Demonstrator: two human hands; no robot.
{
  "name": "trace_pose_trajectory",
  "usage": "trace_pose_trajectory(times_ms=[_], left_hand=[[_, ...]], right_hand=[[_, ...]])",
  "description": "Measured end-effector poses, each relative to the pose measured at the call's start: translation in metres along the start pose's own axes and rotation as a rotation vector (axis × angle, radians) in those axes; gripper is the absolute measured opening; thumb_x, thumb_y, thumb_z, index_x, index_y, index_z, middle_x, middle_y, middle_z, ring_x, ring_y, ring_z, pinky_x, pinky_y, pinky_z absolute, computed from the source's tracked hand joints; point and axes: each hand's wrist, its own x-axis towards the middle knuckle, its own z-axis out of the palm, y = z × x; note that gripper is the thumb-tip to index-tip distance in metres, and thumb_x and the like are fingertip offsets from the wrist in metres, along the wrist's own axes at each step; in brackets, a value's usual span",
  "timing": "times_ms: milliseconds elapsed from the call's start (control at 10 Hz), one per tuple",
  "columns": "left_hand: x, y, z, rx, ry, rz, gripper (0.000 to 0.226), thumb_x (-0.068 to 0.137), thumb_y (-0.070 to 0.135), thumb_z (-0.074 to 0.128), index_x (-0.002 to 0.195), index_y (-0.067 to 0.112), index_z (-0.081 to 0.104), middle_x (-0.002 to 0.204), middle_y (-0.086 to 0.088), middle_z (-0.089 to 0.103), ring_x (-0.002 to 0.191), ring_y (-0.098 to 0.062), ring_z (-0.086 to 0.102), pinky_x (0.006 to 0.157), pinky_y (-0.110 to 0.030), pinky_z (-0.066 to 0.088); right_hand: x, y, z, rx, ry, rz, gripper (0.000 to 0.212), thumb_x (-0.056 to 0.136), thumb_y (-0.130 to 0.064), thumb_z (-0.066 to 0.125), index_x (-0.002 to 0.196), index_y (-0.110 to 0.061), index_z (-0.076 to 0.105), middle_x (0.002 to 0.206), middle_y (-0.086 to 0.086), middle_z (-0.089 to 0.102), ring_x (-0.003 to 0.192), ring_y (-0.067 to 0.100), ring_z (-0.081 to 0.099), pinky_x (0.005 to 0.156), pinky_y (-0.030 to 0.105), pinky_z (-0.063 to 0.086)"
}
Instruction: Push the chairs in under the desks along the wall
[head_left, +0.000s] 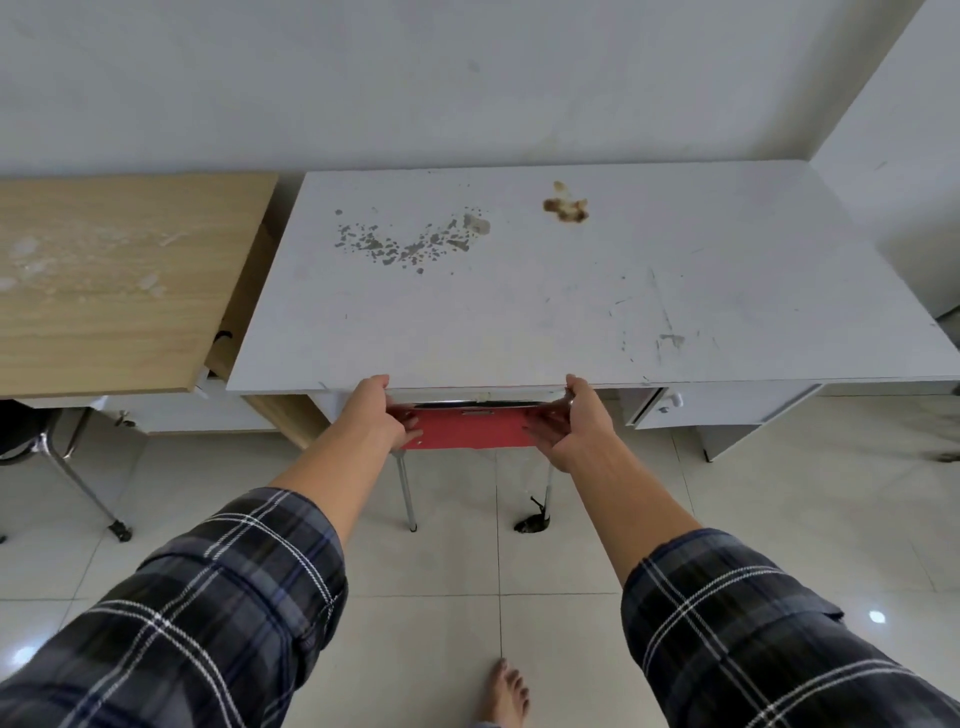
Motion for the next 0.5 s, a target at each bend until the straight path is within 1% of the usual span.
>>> trace_pose_trajectory(times_ms=[100,200,300,400,500], left_hand=[[-0.013,-0.004,0.0,0.049,-0.017,0.043,0.021,0.09,0.018,0.061,0.075,0.008,0.049,0.091,-0.013,0.051,0.106,-0.037,0.059,0.1,-0.053,0.044],[-0.029,-0.007,-0.001,0.13,-0.043,0.066,0.011,0.088,0.006,0.058,0.079,0.004,0.054,0.09,-0.011,0.056,0.106,-0.037,0.062,0.099,-0.05,0.045],[-0.05,-0.009,0.004,0.242,-0.082,0.049,0.027,0.088,0.004,0.058,0.115,0.004,0.057,0.126,-0.016,0.055,0.108,-0.039,0.06,0.099,-0.049,0.046],[-0.079,-0.01,0.013,0.384,-0.185,0.043,0.057,0.091,0.011,0.059,0.143,0.009,0.036,0.146,-0.023,0.038,0.114,-0.04,0.058,0.1,-0.048,0.045],[-0.114,-0.016,0.02,0.523,-0.255,0.187,0.058,0.091,0.018,0.059,0.144,0.008,0.036,0.145,-0.022,0.041,0.115,-0.038,0.057,0.101,-0.047,0.044]], right_hand=[[-0.012,0.008,-0.012,0.007,-0.04,-0.044,0.021,0.096,-0.032,0.073,0.096,-0.013,0.064,0.101,0.015,0.074,0.087,0.033,0.077,0.067,0.05,0.063],[-0.03,0.021,-0.028,-0.07,-0.058,-0.087,0.012,0.102,-0.022,0.064,0.102,-0.01,0.063,0.098,0.015,0.074,0.083,0.029,0.076,0.064,0.043,0.062],[-0.055,0.035,-0.049,-0.143,-0.09,-0.156,0.011,0.104,-0.018,0.059,0.112,-0.011,0.064,0.099,0.014,0.076,0.082,0.025,0.077,0.065,0.038,0.063],[-0.083,0.045,-0.072,-0.219,-0.1,-0.264,0.017,0.102,-0.017,0.062,0.116,-0.008,0.065,0.102,0.012,0.078,0.081,0.023,0.078,0.064,0.036,0.064],[-0.119,0.051,-0.101,-0.309,-0.093,-0.414,0.015,0.102,-0.018,0.063,0.113,-0.01,0.067,0.101,0.01,0.08,0.086,0.025,0.079,0.072,0.037,0.066]])
